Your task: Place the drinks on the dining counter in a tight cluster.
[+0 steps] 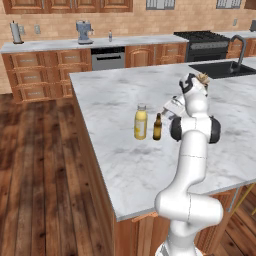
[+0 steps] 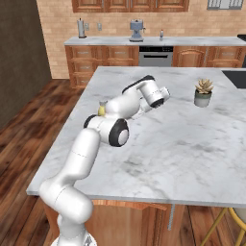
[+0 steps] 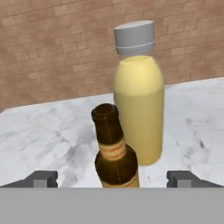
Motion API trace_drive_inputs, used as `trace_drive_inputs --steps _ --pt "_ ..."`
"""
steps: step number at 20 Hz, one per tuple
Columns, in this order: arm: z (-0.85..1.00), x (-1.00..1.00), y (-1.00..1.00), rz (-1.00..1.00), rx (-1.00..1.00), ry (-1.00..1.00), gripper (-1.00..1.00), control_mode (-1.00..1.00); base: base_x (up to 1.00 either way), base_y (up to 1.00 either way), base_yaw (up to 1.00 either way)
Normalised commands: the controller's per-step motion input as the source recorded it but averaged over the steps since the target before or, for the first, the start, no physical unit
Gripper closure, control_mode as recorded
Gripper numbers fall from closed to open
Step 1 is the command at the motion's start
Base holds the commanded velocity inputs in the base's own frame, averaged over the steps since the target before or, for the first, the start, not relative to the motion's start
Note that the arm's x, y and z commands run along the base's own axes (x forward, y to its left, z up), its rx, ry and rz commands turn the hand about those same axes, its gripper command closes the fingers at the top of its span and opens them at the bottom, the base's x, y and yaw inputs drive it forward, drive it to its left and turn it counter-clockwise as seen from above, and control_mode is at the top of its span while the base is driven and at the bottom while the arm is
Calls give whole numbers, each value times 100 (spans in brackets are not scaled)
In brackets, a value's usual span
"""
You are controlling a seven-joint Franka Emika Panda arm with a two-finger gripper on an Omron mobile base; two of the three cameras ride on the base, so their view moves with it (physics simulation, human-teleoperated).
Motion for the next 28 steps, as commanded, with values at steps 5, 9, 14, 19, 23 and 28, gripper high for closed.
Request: trace_drive_inputs --steps 5,9,14,19,23,28 --pt "0 -49 -38 -8 0 13 -100 -100 0 0 0" --pt "0 -60 -26 -9 0 11 -100 -100 0 0 0" --pt "7 -70 -16 -7 0 0 -100 -100 0 0 0" --pt "26 -78 -10 -5 -3 0 -100 -100 0 0 0" --pt "41 -76 0 -15 -14 3 -100 -100 0 0 0" --pt "48 -94 3 -25 -18 0 -100 -100 0 0 0"
